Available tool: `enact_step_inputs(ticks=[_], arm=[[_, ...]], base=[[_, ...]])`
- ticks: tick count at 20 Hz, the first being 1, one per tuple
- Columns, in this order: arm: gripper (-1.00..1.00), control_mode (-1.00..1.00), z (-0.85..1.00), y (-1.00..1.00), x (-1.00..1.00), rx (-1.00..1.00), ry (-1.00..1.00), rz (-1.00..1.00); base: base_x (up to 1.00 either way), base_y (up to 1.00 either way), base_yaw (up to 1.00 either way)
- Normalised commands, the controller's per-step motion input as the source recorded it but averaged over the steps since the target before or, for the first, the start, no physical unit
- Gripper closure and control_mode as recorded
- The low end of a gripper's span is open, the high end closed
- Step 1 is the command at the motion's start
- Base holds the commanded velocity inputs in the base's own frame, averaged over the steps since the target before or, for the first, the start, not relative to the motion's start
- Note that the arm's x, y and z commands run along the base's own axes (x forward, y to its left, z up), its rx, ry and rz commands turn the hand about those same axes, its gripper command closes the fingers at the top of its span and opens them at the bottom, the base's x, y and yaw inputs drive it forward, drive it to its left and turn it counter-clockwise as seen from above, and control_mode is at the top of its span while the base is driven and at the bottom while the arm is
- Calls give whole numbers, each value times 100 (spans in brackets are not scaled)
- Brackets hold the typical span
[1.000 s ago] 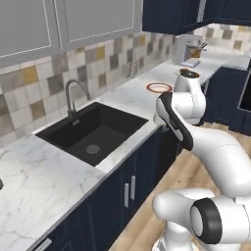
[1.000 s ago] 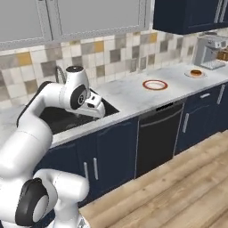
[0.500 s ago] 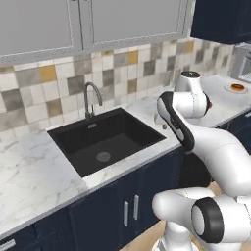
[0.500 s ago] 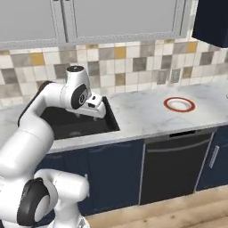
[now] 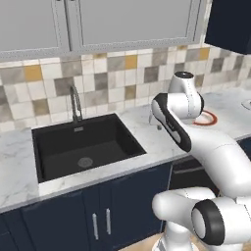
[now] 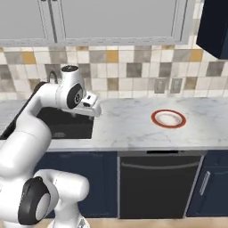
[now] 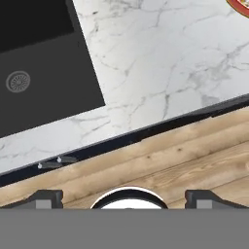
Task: Move the dessert items from the plate to the tray.
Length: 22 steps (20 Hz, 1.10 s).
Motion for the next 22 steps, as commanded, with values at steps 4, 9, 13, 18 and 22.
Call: enact_step_inputs(ticks=[4, 9, 13, 18, 22], arm=[[-100, 100, 0, 0, 0, 0, 0, 0], [-100, 100, 0, 0, 0, 0, 0, 0], [-100, 100, 0, 0, 0, 0, 0, 0], [-100, 100, 0, 0, 0, 0, 0, 0], [-100, 100, 0, 0, 0, 0, 0, 0]], base=[[-2, -100, 0], [-1, -100, 0], [-22, -100, -2], [0, -100, -1], [19, -100, 1]])
